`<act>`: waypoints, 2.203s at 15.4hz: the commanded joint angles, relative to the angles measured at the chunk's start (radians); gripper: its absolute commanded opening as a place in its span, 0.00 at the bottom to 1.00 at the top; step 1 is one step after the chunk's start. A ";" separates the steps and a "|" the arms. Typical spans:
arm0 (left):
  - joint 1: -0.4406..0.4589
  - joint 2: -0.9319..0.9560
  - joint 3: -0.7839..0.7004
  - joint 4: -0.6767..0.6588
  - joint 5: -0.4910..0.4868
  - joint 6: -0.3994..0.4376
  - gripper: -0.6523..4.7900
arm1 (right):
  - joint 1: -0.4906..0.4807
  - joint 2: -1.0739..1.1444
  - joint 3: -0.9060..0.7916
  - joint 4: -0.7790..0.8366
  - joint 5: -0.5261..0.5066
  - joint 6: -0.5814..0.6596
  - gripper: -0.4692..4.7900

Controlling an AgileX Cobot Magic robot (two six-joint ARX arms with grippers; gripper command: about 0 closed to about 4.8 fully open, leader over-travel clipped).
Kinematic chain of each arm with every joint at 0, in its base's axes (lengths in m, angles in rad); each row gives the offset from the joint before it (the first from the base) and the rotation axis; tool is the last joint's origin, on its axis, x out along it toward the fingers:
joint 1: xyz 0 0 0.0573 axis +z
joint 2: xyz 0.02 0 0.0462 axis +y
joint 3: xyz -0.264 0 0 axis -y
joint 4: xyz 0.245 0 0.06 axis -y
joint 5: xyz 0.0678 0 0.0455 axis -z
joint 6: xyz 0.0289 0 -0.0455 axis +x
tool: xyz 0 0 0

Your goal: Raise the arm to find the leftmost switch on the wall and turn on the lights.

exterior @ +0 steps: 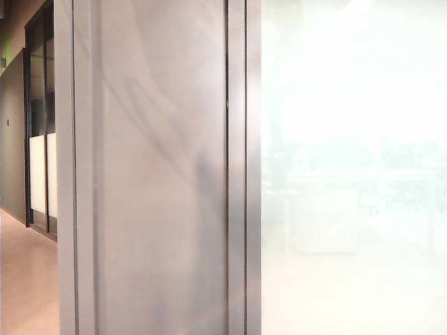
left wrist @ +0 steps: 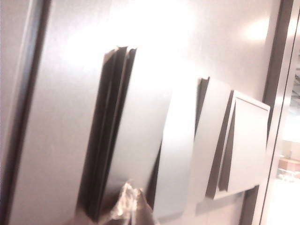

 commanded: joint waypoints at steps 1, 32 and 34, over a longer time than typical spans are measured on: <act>0.002 -0.060 0.003 -0.038 0.002 0.000 0.11 | 0.000 -0.002 0.003 0.006 0.002 0.000 0.09; 0.002 -1.223 -1.138 -0.537 -0.314 0.206 0.11 | -0.003 -0.864 -0.616 -0.562 0.725 -0.267 0.09; 0.002 -1.223 -1.187 -0.525 -0.369 0.172 0.11 | -0.003 -0.901 -0.685 -0.560 0.839 -0.268 0.09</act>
